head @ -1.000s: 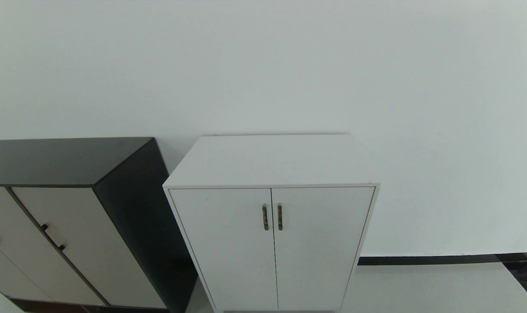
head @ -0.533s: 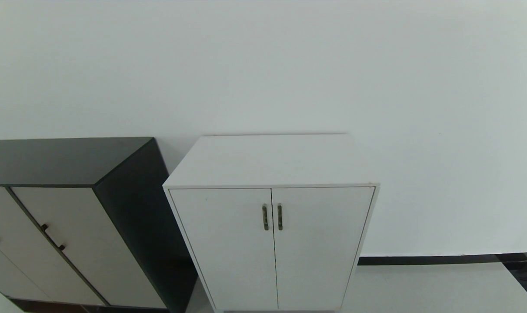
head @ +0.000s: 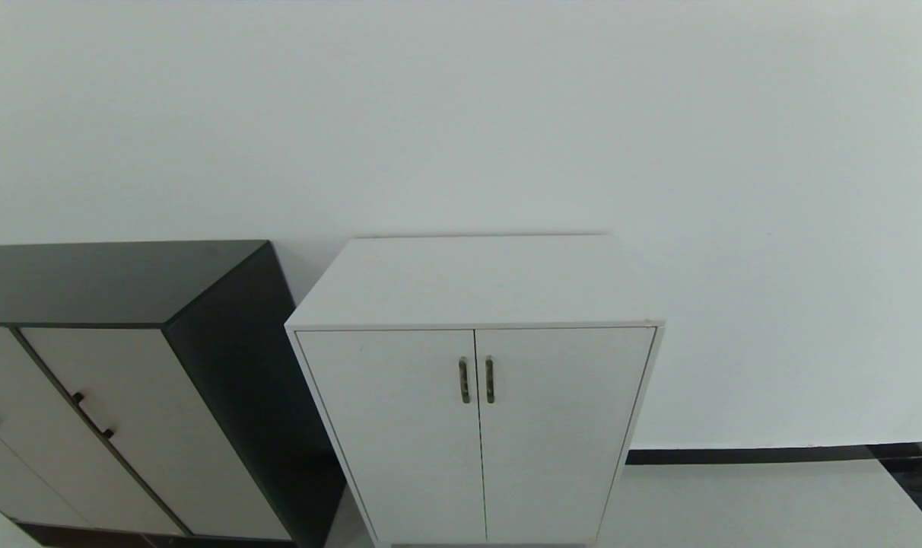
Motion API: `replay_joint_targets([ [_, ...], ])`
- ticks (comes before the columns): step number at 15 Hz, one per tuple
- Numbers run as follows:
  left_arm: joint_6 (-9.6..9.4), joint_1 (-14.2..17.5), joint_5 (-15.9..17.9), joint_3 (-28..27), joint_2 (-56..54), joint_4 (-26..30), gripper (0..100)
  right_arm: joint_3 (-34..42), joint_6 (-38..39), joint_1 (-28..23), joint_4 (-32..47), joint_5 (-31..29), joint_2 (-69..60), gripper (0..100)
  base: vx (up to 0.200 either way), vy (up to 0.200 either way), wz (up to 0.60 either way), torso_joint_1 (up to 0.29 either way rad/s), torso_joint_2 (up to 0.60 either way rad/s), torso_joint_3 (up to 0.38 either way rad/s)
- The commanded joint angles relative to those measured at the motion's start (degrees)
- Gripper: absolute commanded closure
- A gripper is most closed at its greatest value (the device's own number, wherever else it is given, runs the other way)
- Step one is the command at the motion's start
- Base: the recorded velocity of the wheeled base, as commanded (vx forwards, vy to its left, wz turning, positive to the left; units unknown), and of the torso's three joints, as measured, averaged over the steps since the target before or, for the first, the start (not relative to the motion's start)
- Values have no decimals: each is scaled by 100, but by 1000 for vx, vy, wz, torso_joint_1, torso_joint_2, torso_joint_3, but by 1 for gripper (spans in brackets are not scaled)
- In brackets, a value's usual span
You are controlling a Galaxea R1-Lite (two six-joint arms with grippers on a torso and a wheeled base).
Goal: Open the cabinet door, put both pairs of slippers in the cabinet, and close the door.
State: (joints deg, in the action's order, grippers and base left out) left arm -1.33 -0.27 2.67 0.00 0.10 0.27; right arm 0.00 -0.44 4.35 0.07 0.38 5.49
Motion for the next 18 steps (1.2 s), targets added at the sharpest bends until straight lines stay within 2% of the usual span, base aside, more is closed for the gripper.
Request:
replay_joint_targets([
  [1, 1, 0, -3, 0, -1, 0, 100, 0, -9, 4, 1, 85, 5, 100, 0, 0, 0, 0, 0, 0],
  [3, 1, 0, 5, 0, -1, 0, 100, 0, -35, 13, 1, 50, 5, 100, 0, 0, 0, 0, 0, 0],
  [5, 1, 0, 5, 0, -1, 0, 100, -9, -26, 4, 19, -319, 5, 100, 0, 0, 0, 0, 0, 0],
  [6, 1, 0, -3, 0, -1, 0, 100, -9, -53, -110, 19, -328, -56, 100, 0, 0, 0, 0, 0, 0],
  [7, 1, 0, 5, 0, -1, 0, 100, -9, -106, -506, 19, -319, -197, 100, 0, 0, 0, 0, 0, 0],
  [8, 1, 0, 5, 0, -1, 0, 100, -9, -88, -602, 10, -328, -241, 100, 0, 0, 0, 0, 0, 0],
  [13, 1, 0, 5, 0, -1, 0, 100, 0, -26, -453, 10, 6, -540, 100, 0, 0, 0, 0, 0, 0],
  [18, -8, 0, -21, 0, -1, 0, 100, 0, 0, -453, -7, 6, -549, 100, 0, 0, 0, 0, 0, 0],
])
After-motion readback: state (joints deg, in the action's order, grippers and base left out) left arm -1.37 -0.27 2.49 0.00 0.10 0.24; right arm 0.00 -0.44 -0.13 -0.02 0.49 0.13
